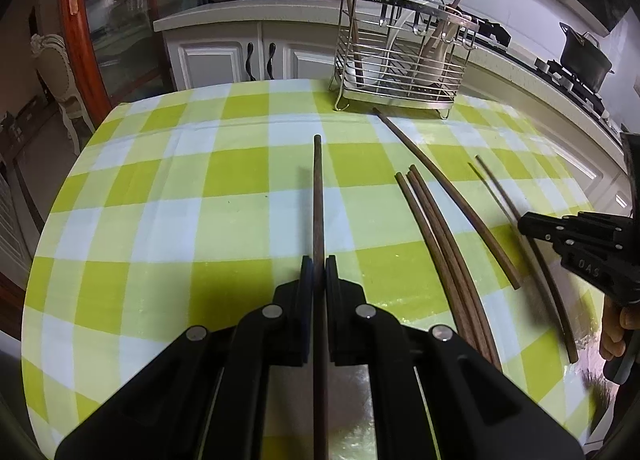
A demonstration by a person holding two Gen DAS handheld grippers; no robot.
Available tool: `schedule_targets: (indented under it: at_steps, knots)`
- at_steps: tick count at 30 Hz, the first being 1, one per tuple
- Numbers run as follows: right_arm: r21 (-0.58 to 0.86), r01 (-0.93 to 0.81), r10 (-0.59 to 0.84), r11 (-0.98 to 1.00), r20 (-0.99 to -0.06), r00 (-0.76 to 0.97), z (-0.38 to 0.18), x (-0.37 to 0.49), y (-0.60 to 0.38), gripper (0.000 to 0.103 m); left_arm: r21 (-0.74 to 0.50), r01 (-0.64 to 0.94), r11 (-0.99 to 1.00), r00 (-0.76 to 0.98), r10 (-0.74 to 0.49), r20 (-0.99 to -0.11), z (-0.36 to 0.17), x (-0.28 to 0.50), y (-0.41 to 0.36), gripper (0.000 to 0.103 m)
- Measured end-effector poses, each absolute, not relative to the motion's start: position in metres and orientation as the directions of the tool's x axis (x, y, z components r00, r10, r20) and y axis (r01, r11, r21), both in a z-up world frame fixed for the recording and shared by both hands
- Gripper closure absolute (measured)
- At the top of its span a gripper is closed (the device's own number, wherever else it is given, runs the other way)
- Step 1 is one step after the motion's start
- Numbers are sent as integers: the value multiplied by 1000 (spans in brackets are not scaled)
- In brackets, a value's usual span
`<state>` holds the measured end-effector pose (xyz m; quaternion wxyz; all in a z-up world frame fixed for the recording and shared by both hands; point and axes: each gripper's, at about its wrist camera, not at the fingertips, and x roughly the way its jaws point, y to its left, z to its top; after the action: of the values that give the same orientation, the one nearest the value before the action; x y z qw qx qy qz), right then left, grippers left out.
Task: Organize utensils
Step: 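Lift both brown chopsticks upright and carry them toward the wire rack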
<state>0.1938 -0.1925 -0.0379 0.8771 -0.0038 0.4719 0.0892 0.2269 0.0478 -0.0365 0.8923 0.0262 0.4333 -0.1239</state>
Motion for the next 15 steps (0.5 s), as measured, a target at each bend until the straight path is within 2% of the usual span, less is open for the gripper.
schedule_targets:
  at_steps: [15]
  knots:
    - [85,-118,141,989,-746,651,16,178,-216,93,-84,224,971,653,-213,-726,-9,221,50,97]
